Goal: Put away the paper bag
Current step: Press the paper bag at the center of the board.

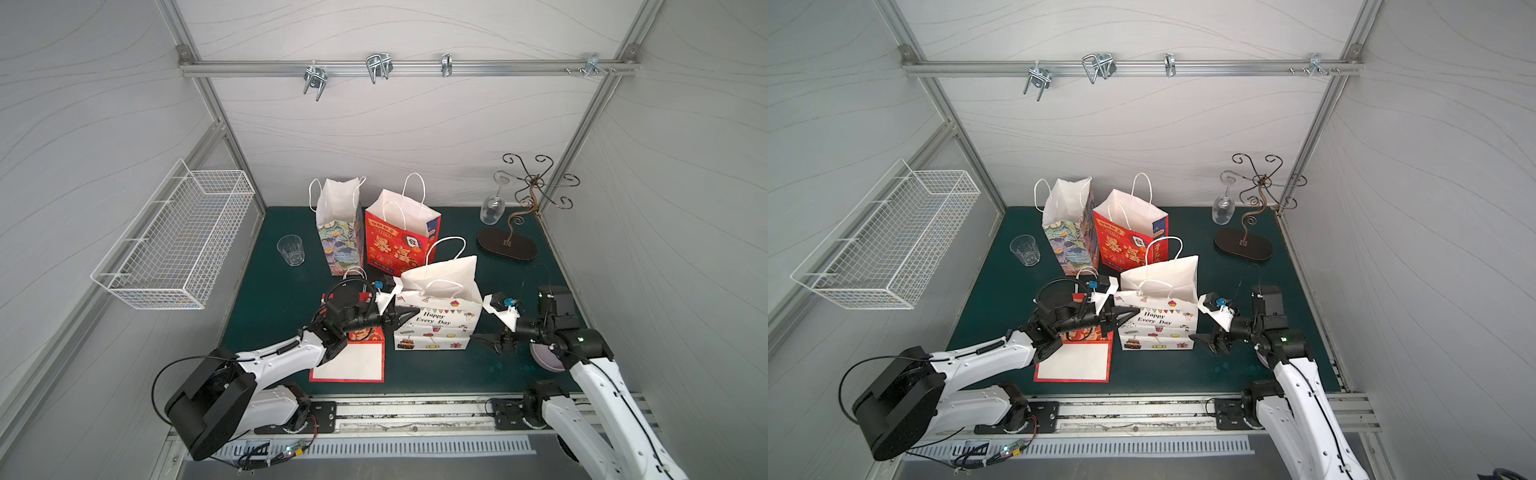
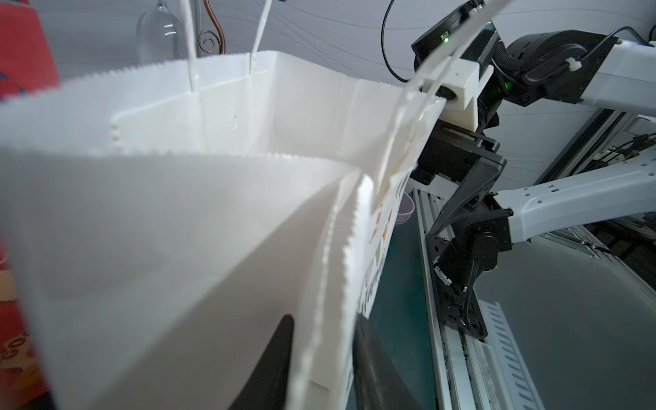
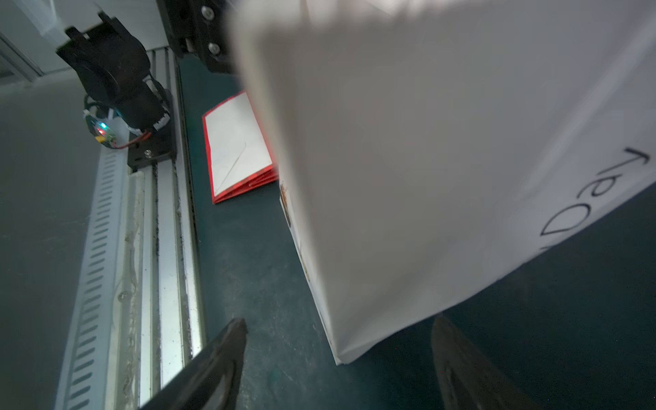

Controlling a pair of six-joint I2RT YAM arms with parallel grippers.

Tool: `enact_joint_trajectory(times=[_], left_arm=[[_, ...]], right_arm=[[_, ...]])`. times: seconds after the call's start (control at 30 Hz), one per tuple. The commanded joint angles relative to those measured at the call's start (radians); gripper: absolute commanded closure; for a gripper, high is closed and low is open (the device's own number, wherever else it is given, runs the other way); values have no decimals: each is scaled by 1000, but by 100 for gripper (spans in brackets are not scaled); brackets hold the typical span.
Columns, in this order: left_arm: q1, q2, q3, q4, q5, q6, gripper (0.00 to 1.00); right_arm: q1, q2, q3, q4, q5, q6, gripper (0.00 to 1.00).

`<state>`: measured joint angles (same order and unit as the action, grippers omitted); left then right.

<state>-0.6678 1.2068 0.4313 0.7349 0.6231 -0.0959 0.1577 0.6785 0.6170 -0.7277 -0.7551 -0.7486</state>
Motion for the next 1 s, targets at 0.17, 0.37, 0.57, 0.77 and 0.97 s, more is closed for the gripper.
enact_joint_trajectory(times=[0.17,0.37,0.57,0.77,0.97], left_arm=[[16,-10,28,-8,-1,50,74],[16,-4,23,-10,-8,62,77],[17,10,31,-11,-11,68,77],[19,34,36,6,-7,61,78],[18,43,40,3,-5,65,78]], right_arm=[[66,43,-6,-49,110,-48,14],[118,149,-40,120,70,25,17],[120,175,-69,207,-32,77,18],[119,98,-126,373,-164,231,18],[118,-19,-188,555,-206,478,17]])
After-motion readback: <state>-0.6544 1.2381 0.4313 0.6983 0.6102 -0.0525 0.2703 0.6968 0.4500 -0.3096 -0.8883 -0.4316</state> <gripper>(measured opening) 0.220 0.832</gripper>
